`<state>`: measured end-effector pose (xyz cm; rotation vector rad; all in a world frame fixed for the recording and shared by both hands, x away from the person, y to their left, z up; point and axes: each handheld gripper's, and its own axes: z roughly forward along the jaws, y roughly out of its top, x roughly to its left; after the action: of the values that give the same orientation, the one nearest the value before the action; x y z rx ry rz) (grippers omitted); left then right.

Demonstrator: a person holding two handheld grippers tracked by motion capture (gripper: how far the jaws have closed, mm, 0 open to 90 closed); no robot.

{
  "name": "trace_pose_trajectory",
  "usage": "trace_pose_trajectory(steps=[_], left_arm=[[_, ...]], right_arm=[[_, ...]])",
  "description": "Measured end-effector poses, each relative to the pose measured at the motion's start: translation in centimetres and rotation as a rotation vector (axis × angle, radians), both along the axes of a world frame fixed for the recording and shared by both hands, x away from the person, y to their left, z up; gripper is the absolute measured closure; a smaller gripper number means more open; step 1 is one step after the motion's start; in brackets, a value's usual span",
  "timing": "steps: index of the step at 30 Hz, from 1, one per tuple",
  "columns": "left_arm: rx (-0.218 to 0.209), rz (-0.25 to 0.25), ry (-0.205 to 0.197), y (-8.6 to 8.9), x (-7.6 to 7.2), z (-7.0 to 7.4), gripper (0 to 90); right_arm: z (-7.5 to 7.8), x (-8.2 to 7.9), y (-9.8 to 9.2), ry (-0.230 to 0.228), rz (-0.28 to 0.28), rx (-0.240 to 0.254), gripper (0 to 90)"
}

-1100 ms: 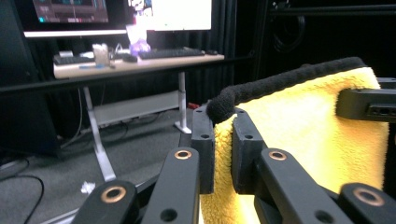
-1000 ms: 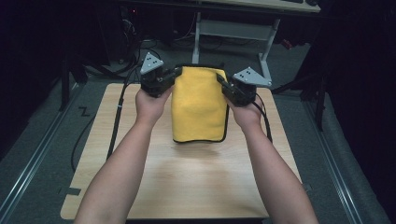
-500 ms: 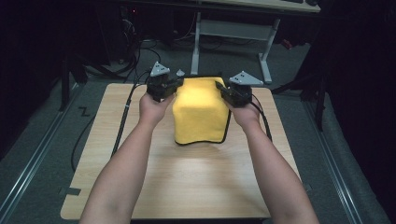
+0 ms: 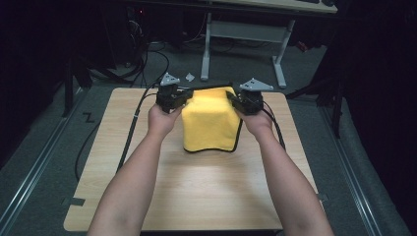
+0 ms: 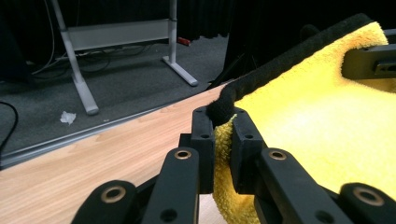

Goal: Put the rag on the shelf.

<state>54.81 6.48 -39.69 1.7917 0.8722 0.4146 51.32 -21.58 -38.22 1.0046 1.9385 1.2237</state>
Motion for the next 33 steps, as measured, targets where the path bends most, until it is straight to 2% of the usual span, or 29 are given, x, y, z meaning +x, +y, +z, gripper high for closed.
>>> trace_pose_trajectory(steps=[2, 8, 13, 18, 27, 33], left_arm=[[-0.001, -0.001, 0.001, 0.0, 0.0, -0.4, 81.8], [0.005, -0.012, 0.036, -0.1, -0.1, -1.3, 81.9], [-0.007, -0.013, 0.042, 0.0, -0.2, -1.8, 82.0], [0.004, -0.015, 0.052, 0.2, -0.4, -2.5, 82.0], [0.006, -0.028, 0.076, 0.3, -0.4, -3.4, 82.0], [-0.011, -0.032, 0.101, 0.9, -0.4, -4.4, 81.9]], right_arm=[[-0.1, 0.1, 0.0, 0.013, 0.007, 0.007, 76.0], [-0.3, 0.2, -0.2, 0.031, 0.014, -0.017, 76.1], [-0.8, 0.3, -0.3, 0.046, 0.015, -0.023, 75.4], [-1.3, 0.7, -0.4, 0.075, 0.022, -0.014, 75.2], [-2.3, 1.2, -0.9, 0.129, 0.034, 0.045, 74.6], [-3.3, 1.4, -1.0, 0.159, 0.043, 0.076, 74.2]])
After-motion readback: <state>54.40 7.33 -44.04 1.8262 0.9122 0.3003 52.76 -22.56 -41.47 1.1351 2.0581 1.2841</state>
